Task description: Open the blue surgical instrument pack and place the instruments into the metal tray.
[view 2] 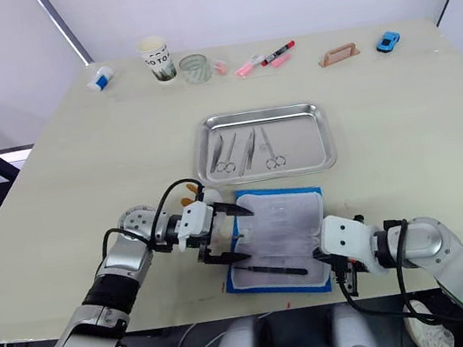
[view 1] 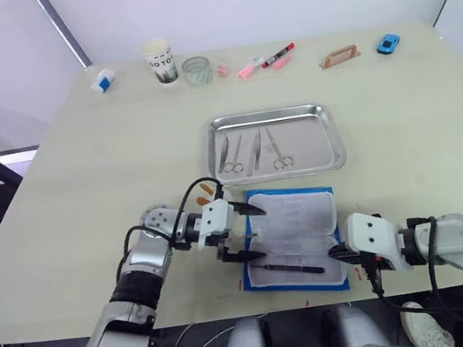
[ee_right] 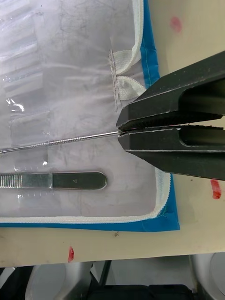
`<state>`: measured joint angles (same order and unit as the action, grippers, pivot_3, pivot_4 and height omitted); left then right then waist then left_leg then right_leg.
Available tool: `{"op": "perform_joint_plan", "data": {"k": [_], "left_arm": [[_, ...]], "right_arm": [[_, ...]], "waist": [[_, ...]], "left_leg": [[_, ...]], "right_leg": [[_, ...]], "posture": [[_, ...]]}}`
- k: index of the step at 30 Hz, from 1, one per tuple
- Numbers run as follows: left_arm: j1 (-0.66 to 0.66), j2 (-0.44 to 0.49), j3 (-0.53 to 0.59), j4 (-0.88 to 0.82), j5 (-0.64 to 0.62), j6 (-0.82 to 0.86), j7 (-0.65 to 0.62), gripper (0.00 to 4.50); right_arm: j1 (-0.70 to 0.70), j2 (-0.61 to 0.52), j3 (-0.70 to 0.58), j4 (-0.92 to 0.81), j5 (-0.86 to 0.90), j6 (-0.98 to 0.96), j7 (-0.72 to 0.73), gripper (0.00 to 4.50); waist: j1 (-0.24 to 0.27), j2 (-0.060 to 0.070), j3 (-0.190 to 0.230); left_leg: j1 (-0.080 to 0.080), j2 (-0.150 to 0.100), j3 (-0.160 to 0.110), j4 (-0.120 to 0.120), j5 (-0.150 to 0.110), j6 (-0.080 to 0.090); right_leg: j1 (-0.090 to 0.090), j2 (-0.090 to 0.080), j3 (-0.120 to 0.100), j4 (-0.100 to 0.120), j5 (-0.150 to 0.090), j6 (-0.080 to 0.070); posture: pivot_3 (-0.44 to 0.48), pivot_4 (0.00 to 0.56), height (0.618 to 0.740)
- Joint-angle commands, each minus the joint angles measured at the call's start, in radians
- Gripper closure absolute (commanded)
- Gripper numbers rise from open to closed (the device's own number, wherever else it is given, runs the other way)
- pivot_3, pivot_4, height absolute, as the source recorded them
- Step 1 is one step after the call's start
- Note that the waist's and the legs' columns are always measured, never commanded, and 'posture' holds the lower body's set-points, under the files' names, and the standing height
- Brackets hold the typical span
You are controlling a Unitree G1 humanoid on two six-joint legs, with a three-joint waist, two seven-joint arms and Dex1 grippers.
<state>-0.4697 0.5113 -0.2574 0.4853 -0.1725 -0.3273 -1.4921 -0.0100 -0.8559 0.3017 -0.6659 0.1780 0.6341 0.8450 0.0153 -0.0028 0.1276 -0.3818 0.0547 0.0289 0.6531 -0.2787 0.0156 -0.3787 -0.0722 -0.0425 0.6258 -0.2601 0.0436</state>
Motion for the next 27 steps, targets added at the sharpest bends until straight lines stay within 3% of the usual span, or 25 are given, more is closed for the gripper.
{"op": "perform_joint_plan", "data": {"k": [1, 14, 17, 19, 27], "left_arm": [[0.027, 0.017, -0.032, 0.080, 0.057, 0.032, 0.007, 0.00], [0.027, 0.015, -0.032, 0.085, 0.060, 0.027, 0.012, 0.00], [0.026, 0.015, -0.032, 0.086, 0.060, 0.025, 0.012, 0.00], [0.027, 0.015, -0.032, 0.087, 0.060, 0.025, 0.012, 0.00], [0.028, 0.017, -0.031, 0.088, 0.060, 0.024, 0.013, 0.00]], "right_arm": [[-0.024, 0.004, 0.000, -0.027, -0.002, 0.023, -0.005, 4.47], [-0.032, 0.052, 0.056, 0.004, -0.019, 0.034, -0.016, 4.47], [-0.029, 0.058, 0.075, 0.004, -0.036, 0.031, -0.025, 3.61], [-0.026, 0.064, 0.080, 0.004, -0.040, 0.031, -0.032, 2.66], [-0.033, 0.082, 0.104, 0.017, -0.058, 0.025, -0.034, 2.66]], "waist": [[0.000, 0.000, 0.000], [0.000, 0.000, -0.001], [0.000, 0.000, -0.001], [0.000, 0.000, -0.001], [-0.001, -0.001, -0.003]], "left_leg": [[0.000, 0.000, 0.000, 0.000, 0.000, 0.000], [0.000, 0.000, 0.000, 0.000, 0.000, 0.000], [0.000, 0.000, 0.000, 0.000, 0.000, 0.000], [0.000, 0.000, 0.000, 0.000, 0.000, 0.000], [0.001, 0.000, 0.000, 0.000, 0.000, 0.000]], "right_leg": [[0.000, 0.000, 0.000, 0.000, 0.000, 0.000], [0.000, 0.000, 0.000, 0.000, 0.000, 0.000], [0.000, 0.001, 0.000, 0.000, 0.000, 0.000], [0.000, 0.001, 0.000, 0.000, 0.000, 0.000], [0.000, 0.001, 0.000, 0.001, 0.000, 0.000]], "posture": [[0.000, 0.150, 0.740], [0.000, 0.150, 0.740], [0.000, 0.150, 0.740], [0.000, 0.150, 0.740], [0.000, 0.150, 0.740]]}}
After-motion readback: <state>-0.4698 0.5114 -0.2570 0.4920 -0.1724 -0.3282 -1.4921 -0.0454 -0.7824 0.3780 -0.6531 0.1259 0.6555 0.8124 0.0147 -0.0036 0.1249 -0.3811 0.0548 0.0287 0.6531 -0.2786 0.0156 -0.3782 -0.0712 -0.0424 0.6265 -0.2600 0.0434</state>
